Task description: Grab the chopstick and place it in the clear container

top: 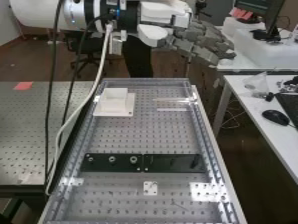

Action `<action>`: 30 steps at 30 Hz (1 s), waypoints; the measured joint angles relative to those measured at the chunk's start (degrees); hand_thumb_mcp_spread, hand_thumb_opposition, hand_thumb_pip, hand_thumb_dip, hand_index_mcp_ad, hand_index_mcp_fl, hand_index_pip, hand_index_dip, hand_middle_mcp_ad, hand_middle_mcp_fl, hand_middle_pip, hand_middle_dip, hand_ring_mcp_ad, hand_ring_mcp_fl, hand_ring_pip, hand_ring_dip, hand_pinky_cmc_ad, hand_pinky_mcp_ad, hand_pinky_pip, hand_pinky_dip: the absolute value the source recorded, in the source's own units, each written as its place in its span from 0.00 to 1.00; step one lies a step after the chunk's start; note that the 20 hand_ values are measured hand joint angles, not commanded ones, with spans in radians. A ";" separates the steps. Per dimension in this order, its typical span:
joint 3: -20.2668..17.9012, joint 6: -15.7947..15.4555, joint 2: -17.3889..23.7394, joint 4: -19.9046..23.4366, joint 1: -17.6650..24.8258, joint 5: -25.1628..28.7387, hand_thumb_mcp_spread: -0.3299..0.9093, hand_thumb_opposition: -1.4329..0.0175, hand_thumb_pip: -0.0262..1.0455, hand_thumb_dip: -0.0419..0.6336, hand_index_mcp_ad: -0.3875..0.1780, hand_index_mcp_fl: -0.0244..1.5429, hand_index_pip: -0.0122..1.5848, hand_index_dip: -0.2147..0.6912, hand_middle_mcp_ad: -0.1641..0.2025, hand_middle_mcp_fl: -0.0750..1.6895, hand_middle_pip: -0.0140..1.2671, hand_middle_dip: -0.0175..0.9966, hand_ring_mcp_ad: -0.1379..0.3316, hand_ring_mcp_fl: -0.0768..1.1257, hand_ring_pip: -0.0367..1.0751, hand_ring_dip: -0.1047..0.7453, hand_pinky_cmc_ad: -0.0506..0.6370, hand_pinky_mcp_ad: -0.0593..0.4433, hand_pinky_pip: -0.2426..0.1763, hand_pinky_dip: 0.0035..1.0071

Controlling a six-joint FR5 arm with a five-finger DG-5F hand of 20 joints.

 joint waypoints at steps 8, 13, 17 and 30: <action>0.21 0.10 -0.34 -0.23 -0.02 -0.04 0.44 0.53 0.36 0.17 0.41 0.18 0.04 0.49 0.47 0.11 0.10 0.26 0.62 0.08 0.13 0.28 0.75 0.71 0.47 0.16; 0.86 0.35 -0.74 -0.57 0.00 -0.36 0.44 0.53 0.36 0.17 0.40 0.18 0.04 0.49 0.47 0.11 0.10 0.26 0.62 0.08 0.13 0.28 0.75 0.71 0.47 0.16; 0.99 0.55 -0.88 -0.61 0.06 -0.63 0.44 0.53 0.36 0.17 0.41 0.19 0.04 0.49 0.47 0.11 0.10 0.26 0.62 0.08 0.13 0.28 0.75 0.71 0.47 0.16; 1.20 0.43 -1.01 -0.20 -0.16 -1.63 0.44 0.53 0.36 0.17 0.40 0.19 0.04 0.49 0.47 0.11 0.10 0.26 0.62 0.08 0.13 0.28 0.75 0.71 0.47 0.16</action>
